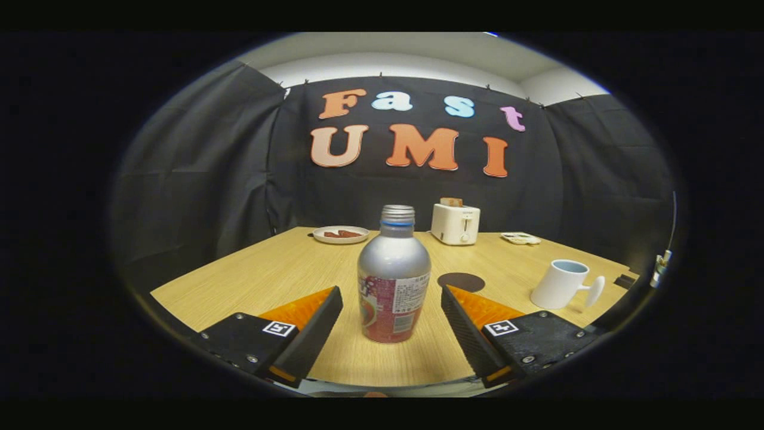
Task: Take the bottle from table, then pour the juice into the cup, finally place the bottle on the coaster
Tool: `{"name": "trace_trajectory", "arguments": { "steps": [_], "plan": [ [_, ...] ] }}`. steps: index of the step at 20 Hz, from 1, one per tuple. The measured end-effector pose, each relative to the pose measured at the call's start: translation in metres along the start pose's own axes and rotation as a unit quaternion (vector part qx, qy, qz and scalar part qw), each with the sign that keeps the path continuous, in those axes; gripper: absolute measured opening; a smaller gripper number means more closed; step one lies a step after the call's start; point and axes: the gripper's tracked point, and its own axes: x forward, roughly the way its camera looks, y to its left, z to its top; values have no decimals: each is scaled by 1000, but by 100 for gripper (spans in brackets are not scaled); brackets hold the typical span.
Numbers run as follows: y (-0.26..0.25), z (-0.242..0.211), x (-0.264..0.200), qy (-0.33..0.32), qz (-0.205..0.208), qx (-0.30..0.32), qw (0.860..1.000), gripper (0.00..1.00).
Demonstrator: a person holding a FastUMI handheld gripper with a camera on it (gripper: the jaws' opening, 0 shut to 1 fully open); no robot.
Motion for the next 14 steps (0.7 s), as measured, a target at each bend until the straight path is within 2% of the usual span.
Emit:
{"name": "trace_trajectory", "arguments": {
  "steps": [6,14],
  "plan": [
    [6,-14,24,21,12,14,1000,99],
    [1,-17,34,21,7,5,1000,98]
  ]
}}
